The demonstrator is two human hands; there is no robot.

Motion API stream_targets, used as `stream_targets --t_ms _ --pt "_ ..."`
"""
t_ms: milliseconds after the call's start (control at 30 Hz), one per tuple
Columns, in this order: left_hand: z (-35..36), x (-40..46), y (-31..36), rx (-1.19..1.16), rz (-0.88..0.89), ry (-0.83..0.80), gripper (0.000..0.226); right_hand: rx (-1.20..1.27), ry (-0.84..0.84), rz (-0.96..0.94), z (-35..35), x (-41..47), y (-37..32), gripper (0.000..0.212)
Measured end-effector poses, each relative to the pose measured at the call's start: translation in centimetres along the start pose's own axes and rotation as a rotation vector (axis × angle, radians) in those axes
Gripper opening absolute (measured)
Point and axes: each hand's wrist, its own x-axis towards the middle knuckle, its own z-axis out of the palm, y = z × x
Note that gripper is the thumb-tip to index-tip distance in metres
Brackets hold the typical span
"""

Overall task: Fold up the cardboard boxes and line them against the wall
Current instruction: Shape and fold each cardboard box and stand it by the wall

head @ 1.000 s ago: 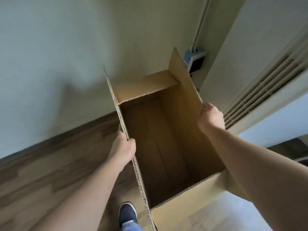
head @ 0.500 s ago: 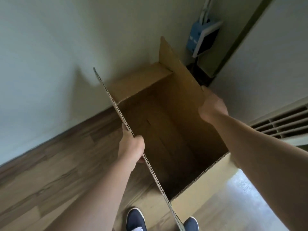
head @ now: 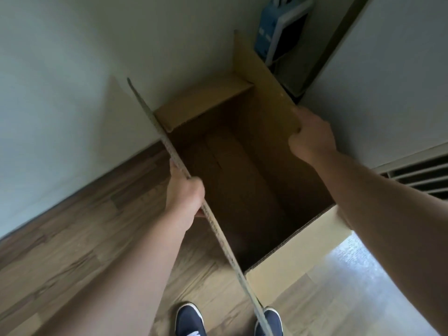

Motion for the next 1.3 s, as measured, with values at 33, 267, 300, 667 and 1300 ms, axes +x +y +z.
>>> stream_targets --t_ms 33,267,300,667,1300 --pt "-0.4 -0.1 -0.4 -0.006 0.011 0.015 0.076 0.027 0.007 -0.012 -0.1 0.0 -0.3 0.052" --pt "-1.6 -0.2 -3.0 -0.061 0.018 0.126 0.071 0.054 -0.015 -0.163 1.5 0.3 -1.5 0.055" --pt "-1.7 -0.2 -3.1 -0.057 0.010 0.121 0.069 0.041 -0.006 -0.183 1.8 0.5 -1.7 0.056" --pt "-0.3 -0.6 -1.9 0.191 0.097 0.248 0.082 -0.280 -0.137 -0.275 5.9 -12.2 4.4 0.065" --pt "1.0 5.4 3.0 0.334 0.484 0.332 0.072 -0.167 -0.217 -0.096 17.2 -7.7 6.8 0.050"
